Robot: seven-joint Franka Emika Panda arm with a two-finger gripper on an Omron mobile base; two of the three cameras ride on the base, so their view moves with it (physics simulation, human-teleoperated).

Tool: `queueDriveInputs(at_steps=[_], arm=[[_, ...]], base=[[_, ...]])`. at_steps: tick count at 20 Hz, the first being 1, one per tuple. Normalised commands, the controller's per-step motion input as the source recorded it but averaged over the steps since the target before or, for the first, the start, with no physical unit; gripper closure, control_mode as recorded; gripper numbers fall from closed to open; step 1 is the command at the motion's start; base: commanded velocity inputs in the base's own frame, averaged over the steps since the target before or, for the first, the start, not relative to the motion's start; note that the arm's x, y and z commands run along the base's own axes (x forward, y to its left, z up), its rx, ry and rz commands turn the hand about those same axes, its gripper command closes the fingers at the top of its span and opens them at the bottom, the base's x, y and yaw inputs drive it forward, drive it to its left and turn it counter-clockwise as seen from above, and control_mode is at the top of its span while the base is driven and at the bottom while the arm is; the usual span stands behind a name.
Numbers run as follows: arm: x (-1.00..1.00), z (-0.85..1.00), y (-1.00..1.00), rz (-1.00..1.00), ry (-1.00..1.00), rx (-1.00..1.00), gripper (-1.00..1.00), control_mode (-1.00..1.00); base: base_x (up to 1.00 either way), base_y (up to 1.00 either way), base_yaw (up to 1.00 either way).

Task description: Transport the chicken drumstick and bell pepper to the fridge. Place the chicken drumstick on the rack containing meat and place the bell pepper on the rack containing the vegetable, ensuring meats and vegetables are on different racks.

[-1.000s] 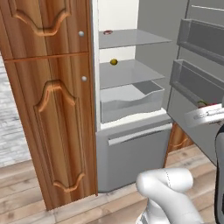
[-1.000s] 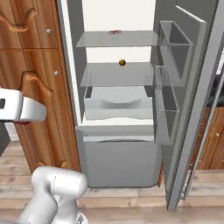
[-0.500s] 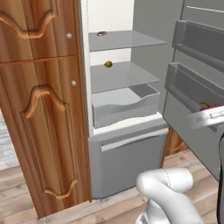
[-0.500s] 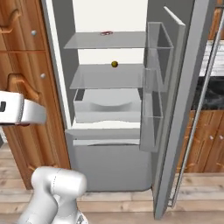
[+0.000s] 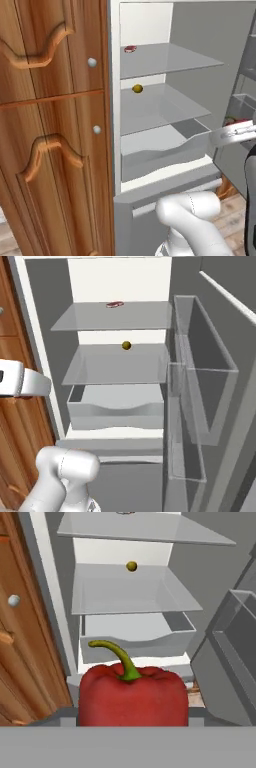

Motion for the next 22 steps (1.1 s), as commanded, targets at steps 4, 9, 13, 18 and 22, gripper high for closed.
queueDriveInputs(at_steps=[4,9,13,18,22], arm=[[0.0,0.0,0.0,0.0,0.0,0.0,1.0,1.0],[0.0,0.0,0.0,0.0,0.0,0.0,1.0,1.0],[0.0,0.0,0.0,0.0,0.0,0.0,1.0,1.0],[0.0,0.0,0.0,0.0,0.0,0.0,1.0,1.0],[0.0,0.0,0.0,0.0,0.0,0.0,1.0,1.0]], base=[[0.91,-0.37,0.0],[1.0,0.05,0.0],[1.0,0.06,0.0],[1.0,-0.1,0.11],[0.93,-0.04,0.15]])
